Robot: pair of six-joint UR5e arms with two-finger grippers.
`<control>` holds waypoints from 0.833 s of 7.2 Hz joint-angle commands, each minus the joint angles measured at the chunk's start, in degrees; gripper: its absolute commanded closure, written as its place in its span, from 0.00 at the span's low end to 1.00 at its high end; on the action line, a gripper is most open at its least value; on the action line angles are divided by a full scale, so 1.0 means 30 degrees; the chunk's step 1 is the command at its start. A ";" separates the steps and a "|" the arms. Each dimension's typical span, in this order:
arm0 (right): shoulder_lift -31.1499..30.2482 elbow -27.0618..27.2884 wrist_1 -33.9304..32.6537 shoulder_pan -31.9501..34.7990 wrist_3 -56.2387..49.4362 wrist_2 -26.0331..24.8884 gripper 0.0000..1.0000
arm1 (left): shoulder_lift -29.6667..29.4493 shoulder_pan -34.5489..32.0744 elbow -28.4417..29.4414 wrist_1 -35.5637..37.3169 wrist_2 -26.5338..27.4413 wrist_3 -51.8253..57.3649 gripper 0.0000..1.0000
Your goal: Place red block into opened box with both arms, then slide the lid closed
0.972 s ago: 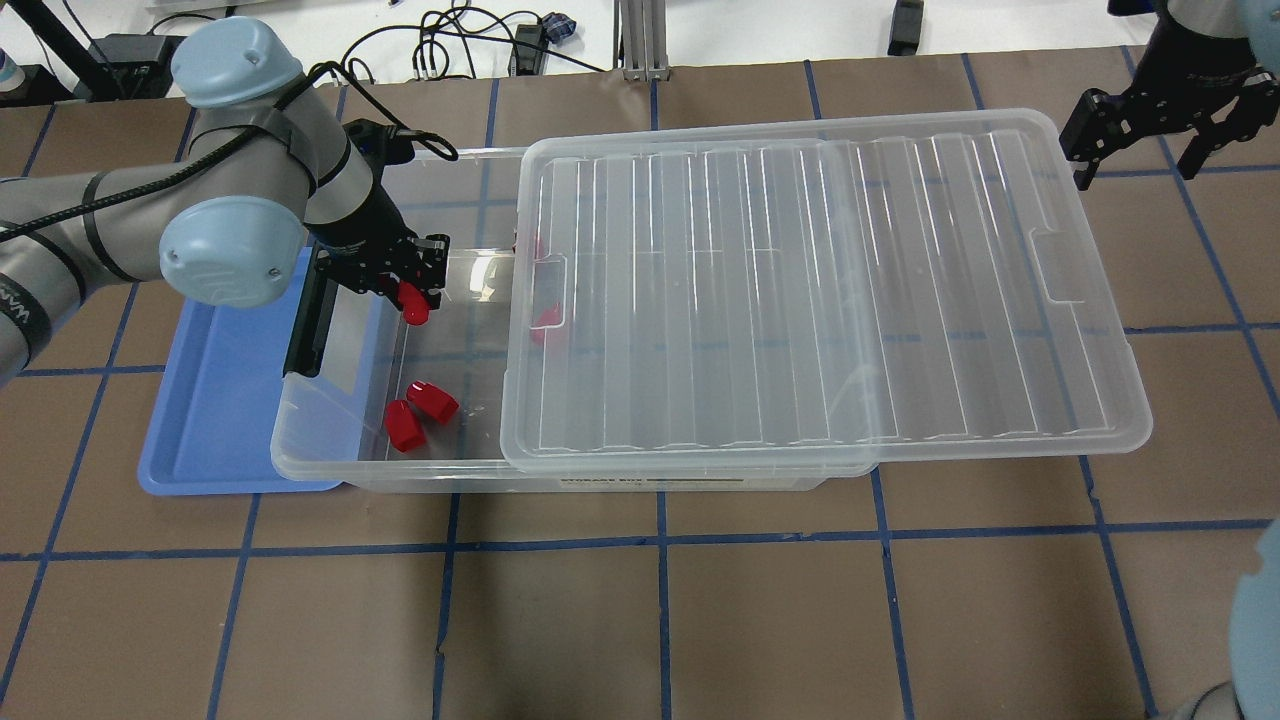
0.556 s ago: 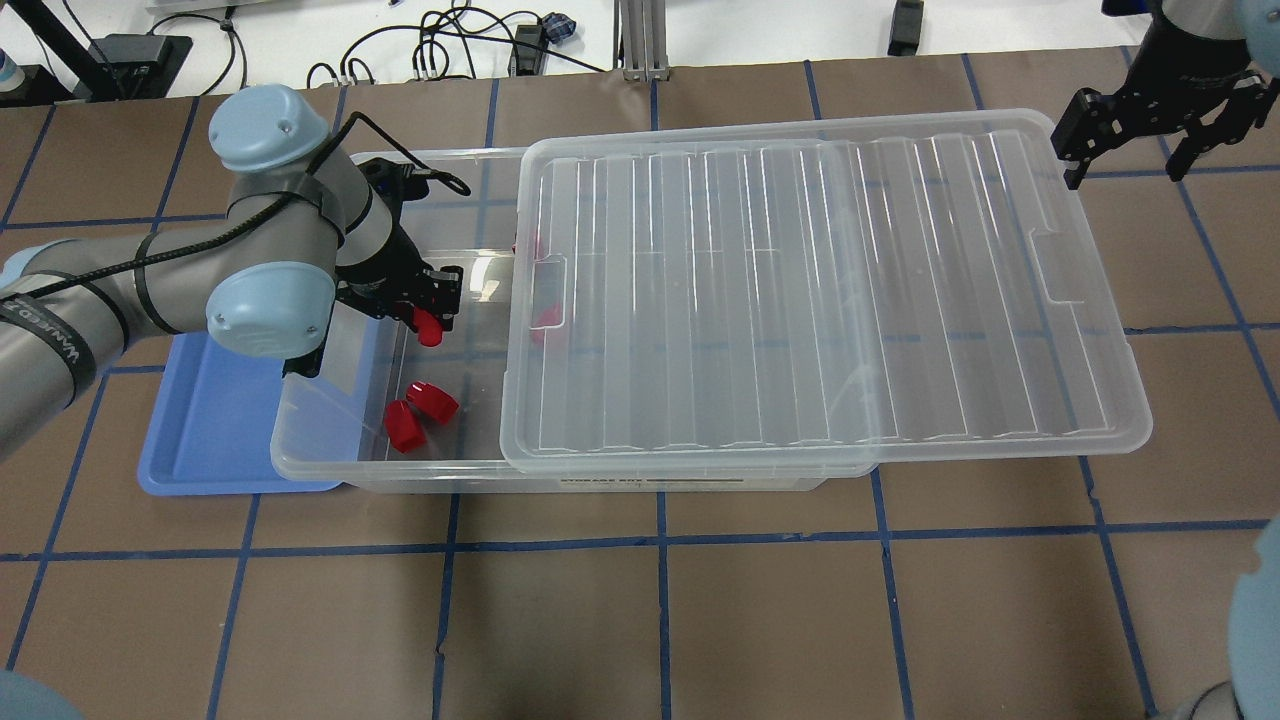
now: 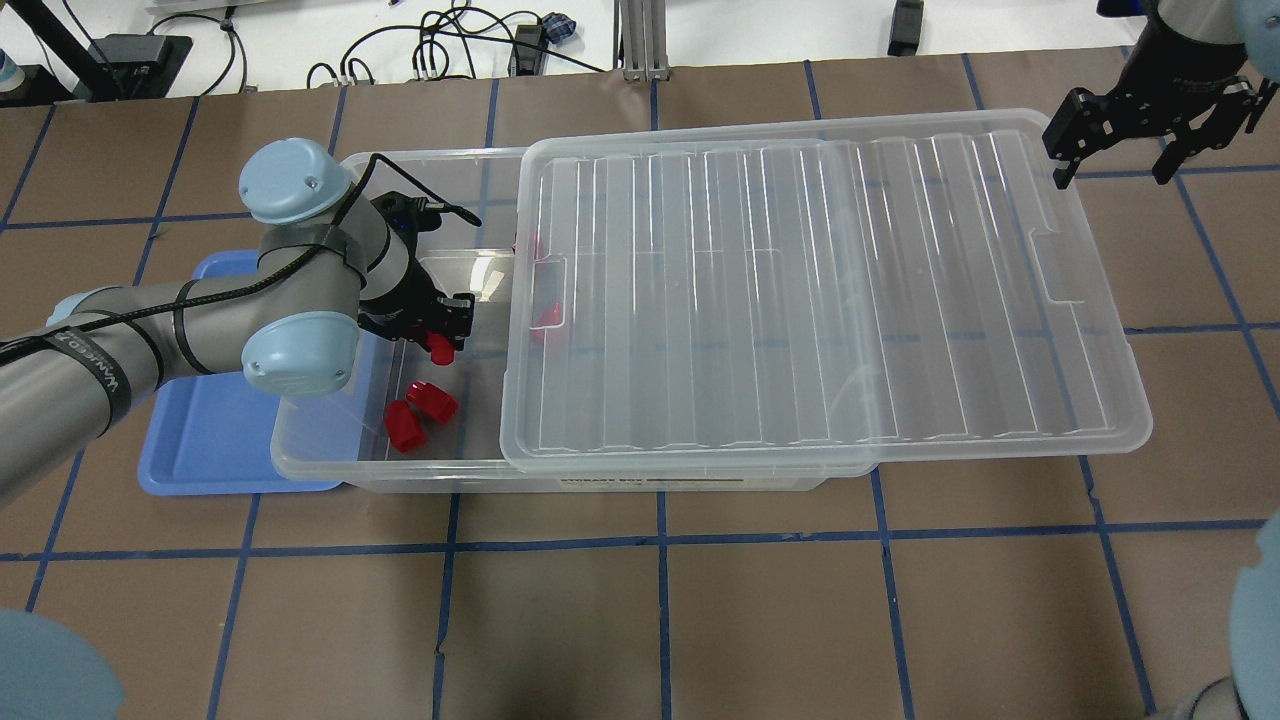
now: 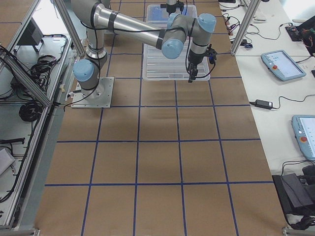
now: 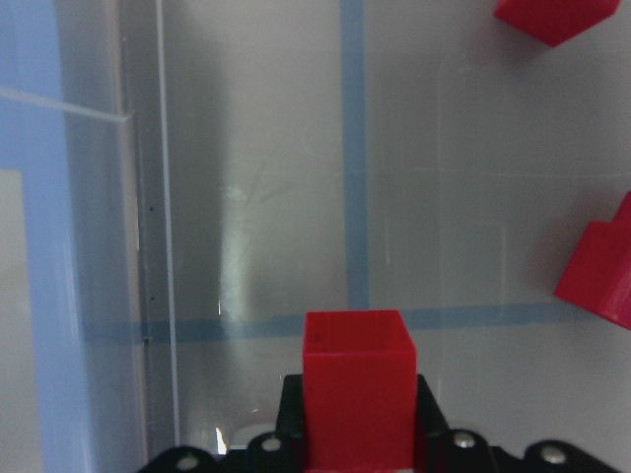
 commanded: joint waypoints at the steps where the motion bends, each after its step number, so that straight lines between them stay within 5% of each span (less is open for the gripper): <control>1: 0.0059 0.0094 -0.0115 -0.0038 -0.0023 0.0006 0.00 | -0.0289 0.0000 0.0004 0.0609 0.0035 -0.0077 0.03; 6: 0.0060 0.0153 -0.0144 -0.0096 -0.0140 -0.0023 0.00 | 0.1491 -0.0176 0.2110 -0.2218 0.0065 -0.0370 0.00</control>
